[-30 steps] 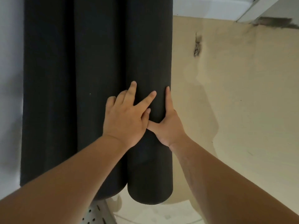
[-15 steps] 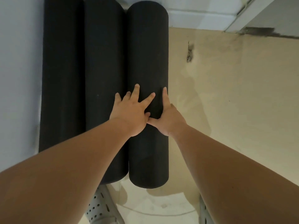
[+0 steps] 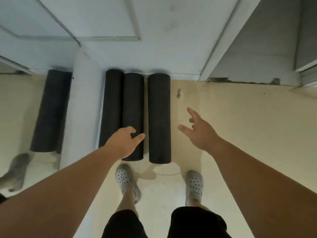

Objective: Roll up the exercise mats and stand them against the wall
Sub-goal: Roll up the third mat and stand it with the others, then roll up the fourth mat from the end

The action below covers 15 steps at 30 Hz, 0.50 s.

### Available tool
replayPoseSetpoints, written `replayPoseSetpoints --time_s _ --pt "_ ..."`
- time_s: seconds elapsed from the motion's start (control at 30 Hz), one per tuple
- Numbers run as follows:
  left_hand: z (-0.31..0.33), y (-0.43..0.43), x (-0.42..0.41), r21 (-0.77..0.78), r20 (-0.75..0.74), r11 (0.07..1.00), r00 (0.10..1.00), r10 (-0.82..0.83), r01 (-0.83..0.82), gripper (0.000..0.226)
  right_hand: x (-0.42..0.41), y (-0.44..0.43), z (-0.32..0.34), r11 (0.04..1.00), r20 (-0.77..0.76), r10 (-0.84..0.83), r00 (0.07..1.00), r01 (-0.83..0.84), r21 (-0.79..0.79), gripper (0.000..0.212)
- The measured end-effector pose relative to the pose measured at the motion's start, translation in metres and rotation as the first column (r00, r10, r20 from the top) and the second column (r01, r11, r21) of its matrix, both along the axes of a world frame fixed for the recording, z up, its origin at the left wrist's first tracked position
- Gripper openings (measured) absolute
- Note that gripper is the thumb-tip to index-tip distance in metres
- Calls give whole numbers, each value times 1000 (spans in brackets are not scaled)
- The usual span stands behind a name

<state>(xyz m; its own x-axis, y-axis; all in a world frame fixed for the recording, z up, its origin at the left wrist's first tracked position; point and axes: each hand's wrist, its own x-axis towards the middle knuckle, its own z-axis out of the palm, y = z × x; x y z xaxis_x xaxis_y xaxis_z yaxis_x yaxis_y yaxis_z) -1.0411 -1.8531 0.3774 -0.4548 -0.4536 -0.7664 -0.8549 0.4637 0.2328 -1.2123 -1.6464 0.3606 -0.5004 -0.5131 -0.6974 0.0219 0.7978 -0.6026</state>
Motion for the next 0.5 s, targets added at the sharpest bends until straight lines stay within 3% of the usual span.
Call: replayPoseSetpoints --time_s 0.1,0.2,0.4,0.5 --pt "111 33 11 -46 -135 991 984 115 -123 56 -4 32 100 999 -14 -30 999 30 -32 82" --pt "183 67 25 -73 -270 986 955 125 -150 52 2 61 165 999 -37 -36 999 34 -37 83" --pt "237 100 49 -40 -223 995 972 79 -90 56 50 88 230 1000 -45 -17 999 16 -26 86" --pt "261 103 49 -39 -313 999 950 9 -23 56 79 94 255 998 -79 -44 996 41 -42 86"
